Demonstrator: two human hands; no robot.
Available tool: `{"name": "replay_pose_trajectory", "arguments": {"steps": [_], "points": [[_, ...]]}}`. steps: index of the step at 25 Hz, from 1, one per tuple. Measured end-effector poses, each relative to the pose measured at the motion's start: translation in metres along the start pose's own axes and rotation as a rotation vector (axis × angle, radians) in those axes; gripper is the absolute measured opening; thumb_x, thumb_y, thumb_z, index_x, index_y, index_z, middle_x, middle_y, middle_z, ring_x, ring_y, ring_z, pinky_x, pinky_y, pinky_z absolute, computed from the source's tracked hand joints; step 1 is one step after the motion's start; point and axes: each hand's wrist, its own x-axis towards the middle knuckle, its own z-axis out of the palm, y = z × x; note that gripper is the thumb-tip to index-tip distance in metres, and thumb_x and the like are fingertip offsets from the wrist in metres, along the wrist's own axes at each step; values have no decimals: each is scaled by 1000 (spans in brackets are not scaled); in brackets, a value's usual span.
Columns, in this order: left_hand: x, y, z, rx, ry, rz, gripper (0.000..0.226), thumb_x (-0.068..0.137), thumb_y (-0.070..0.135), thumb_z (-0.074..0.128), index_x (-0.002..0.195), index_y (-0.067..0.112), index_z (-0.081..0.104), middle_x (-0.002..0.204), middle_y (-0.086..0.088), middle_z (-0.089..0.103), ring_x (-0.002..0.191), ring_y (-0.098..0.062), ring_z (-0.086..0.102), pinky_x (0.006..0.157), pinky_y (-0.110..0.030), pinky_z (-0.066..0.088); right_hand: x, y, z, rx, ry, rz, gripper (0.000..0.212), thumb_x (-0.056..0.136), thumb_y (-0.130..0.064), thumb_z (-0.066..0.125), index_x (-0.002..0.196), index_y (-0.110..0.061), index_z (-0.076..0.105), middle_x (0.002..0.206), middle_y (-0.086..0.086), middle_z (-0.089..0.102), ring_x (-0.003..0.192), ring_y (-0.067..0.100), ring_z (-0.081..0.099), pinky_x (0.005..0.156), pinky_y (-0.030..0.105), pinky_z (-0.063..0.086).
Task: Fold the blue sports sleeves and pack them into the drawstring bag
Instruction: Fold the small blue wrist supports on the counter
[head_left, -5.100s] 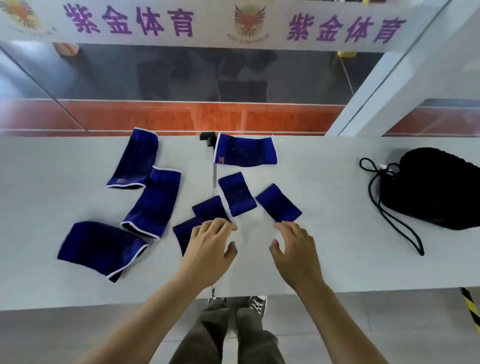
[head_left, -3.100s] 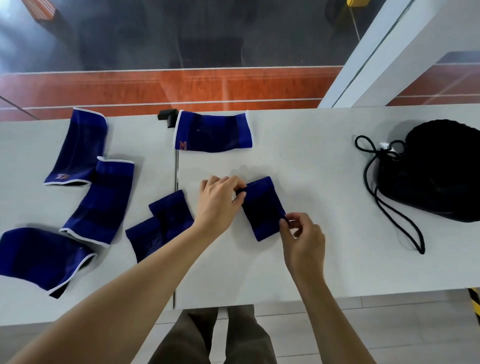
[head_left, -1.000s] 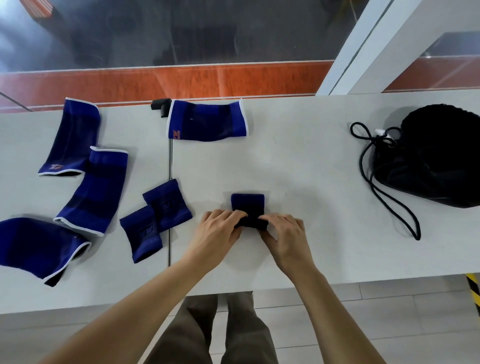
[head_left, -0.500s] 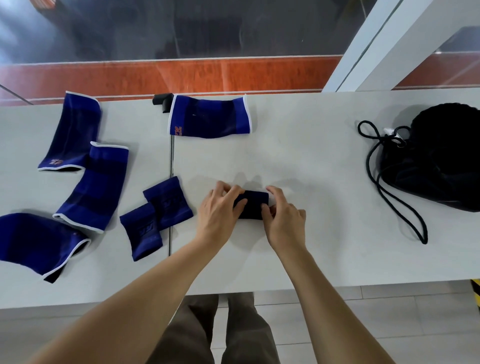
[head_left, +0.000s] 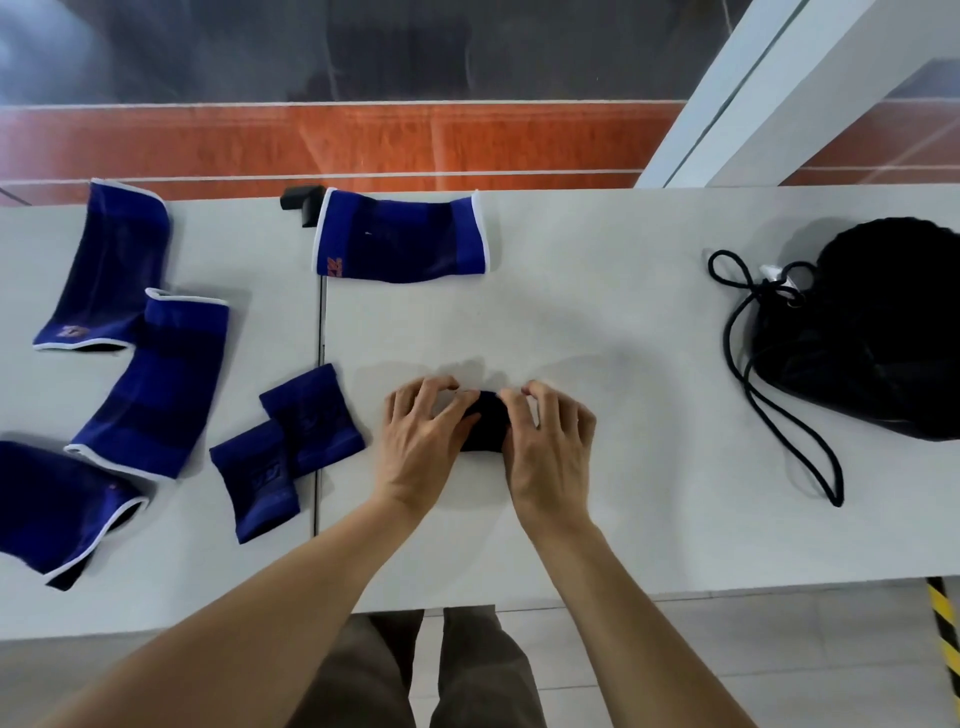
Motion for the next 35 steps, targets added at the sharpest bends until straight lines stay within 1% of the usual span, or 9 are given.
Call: {"name": "replay_pose_trajectory", "arguments": {"steps": [2,4,8,12,18,25,29,33,35], "points": [[7,3,2,-10,-12,4,24,94,31,63,114,21,70,115,-6,62,107,-30,50,95,-40,41,-9,3,0,43,38,-106,39,85,-7,69,122,-13,63,122,6,60,110,24,52,98,35,38],[20,7,5,-14,-8,11,23,95,33,60,112,21,70,109,-4,62,101,-29,51,93,-39,41,-16,11,3,39,-6,-128,43,88,-6,63,130,-11,61,128,5,61,114,25,56,101,36,38],[44,22,22,51,13,52,20,97,28,59,109,13,65,100,-8,60,90,-28,52,86,-36,40,-14,23,5,-67,-119,-18,64,89,-13,58,150,-16,41,150,2,48,142,23,38,119,47,23],[70,27,34,120,0,121,20,99,25,52,108,9,62,104,-11,61,89,-30,53,84,-37,40,9,36,1,-124,-190,-30,67,92,-16,54,155,-17,31,157,2,39,149,22,27,122,51,15],[56,16,-6,20,-140,-62,44,98,29,48,139,16,45,138,-9,50,115,-30,48,99,-40,36,32,43,-5,-108,-189,40,67,92,-18,54,155,-20,30,156,1,38,147,21,27,121,50,15],[-61,-39,-68,102,-100,-404,48,86,14,63,132,9,53,136,-11,53,123,-32,47,104,-44,39,44,35,-12,-109,-224,82,57,95,-21,46,151,-16,36,155,4,41,146,22,29,121,50,12],[-80,-39,-65,90,-215,-385,56,85,17,64,139,8,51,145,-9,51,135,-32,43,112,-47,37,39,19,-16,-141,-154,65,56,93,-16,50,148,-13,41,153,7,44,140,27,38,116,50,22],[-74,-27,-63,-65,-366,-263,62,94,25,53,151,14,34,159,-3,34,148,-24,26,120,-41,27,18,-22,-12,12,-220,-147,53,91,-14,46,144,-14,48,147,6,51,133,23,46,110,39,32],[-71,-15,-63,-161,-383,-228,58,94,21,52,149,16,36,157,-3,35,146,-22,28,114,-39,38,-2,-44,-5,73,-288,-242,50,95,-13,45,144,-16,48,147,4,52,133,19,48,109,34,34]]}}
